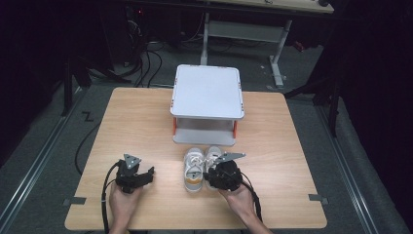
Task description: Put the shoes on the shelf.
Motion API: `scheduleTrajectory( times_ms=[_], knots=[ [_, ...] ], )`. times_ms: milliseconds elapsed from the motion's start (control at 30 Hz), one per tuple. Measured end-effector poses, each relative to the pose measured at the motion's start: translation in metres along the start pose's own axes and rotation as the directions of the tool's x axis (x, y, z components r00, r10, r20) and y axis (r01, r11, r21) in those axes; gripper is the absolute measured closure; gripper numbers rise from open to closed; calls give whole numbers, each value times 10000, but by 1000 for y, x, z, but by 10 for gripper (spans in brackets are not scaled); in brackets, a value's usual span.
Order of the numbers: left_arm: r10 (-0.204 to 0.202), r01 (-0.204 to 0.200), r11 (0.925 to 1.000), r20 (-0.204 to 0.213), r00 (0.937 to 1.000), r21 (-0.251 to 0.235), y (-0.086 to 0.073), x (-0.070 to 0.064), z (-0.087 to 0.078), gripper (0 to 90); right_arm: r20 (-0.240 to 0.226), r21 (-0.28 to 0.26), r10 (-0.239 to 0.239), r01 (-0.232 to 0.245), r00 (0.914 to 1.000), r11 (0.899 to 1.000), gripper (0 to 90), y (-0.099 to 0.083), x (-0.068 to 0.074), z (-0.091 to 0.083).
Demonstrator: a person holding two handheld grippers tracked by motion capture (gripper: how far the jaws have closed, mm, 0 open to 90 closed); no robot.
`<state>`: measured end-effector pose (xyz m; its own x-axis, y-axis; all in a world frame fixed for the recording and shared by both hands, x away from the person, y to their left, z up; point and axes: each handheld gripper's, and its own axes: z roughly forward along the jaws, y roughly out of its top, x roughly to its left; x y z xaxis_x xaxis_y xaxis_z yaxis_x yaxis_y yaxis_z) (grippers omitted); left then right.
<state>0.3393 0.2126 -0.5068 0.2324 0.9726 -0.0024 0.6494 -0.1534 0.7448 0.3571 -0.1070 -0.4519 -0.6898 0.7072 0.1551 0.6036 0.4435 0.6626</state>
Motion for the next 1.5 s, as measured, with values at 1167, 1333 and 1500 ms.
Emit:
scheduleTrajectory(
  times_ms=[1167,1333,1500],
  knots=[
    [-542,543,9985,-289,9981,-3,5,-6,-4,229,3732,-1728,2229,-1686,9006,9704,444,-83,-139,-37],
    [-512,519,9985,417,9978,-153,12,-20,-18,227,3702,-1803,2418,-1859,8970,9659,418,-83,-144,-38],
    [-942,994,9949,1892,9774,-181,21,-40,-35,263,3721,-1746,2325,-1782,8986,9684,401,-82,-143,-37]
  ],
)
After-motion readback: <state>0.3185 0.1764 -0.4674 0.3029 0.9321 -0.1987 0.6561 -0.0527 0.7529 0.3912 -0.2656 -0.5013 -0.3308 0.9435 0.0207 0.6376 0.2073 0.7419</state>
